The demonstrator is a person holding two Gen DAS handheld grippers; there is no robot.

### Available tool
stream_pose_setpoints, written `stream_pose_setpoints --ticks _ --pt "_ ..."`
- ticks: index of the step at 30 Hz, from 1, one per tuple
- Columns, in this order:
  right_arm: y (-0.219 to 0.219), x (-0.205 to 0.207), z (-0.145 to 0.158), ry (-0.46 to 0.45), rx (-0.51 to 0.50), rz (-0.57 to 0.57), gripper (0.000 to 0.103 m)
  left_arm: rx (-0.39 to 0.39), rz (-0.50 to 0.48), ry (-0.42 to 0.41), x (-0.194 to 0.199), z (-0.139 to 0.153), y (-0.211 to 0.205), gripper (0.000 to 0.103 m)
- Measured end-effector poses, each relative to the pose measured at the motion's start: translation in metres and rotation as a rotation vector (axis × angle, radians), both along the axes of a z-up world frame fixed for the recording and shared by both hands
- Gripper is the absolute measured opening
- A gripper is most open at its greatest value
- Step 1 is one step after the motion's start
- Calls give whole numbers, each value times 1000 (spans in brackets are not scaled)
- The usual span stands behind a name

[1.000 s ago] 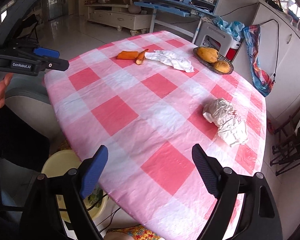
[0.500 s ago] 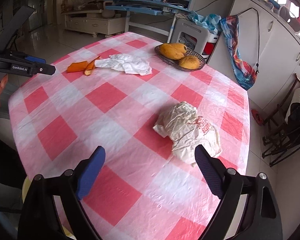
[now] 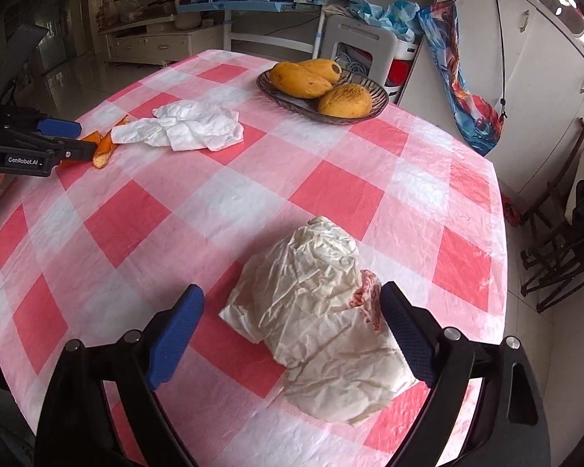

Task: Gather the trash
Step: 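Grasp the orange peel with the left tool while the right tool grasps the crumpled paper, then drop the crumpled paper into the bucket with the right tool while the left tool drops the peel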

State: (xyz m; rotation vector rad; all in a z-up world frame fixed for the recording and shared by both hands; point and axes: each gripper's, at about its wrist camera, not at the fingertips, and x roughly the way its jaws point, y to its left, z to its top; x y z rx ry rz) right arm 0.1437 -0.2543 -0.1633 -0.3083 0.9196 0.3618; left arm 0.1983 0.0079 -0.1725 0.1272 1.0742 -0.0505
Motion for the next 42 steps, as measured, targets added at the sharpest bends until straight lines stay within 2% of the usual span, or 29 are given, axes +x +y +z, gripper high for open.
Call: stream_pose_setpoints --ticks 4,6,7,9,11,14,18,23,31,33,35,42 --pt "-1 7 -1 30 40 7 87 -25 -6 2 5 0 2 57" --pt "0 8 -1 40 60 19 81 -42 -16 8 7 1 1 44" --pt "1 8 0 44 71 23 72 -41 -24 9 7 1 0 40" --pt "5 9 2 49 85 33 58 -45 -42 16 7 2 -3 23" --pt "8 7 5 51 100 49 43 -33 -62 20 4 3 -7 19" --pt "16 0 12 45 117 86 35 -39 -84 20 -2 7 -9 15" --pt "32 -20 25 36 152 165 33 -62 -100 -6 -19 20 -9 14" --pt "68 -64 38 53 190 348 33 -63 -103 -53 -47 38 -8 14" --pt "112 -152 39 159 196 645 33 -78 -104 -105 -103 59 -11 14" --pt "120 -170 34 191 180 697 33 -57 -114 -108 -117 59 -16 14" --pt "126 -186 28 222 164 736 34 -48 -119 -114 -129 59 -21 14" --pt "139 -220 12 266 127 783 34 -100 -85 -79 -164 50 -18 14"
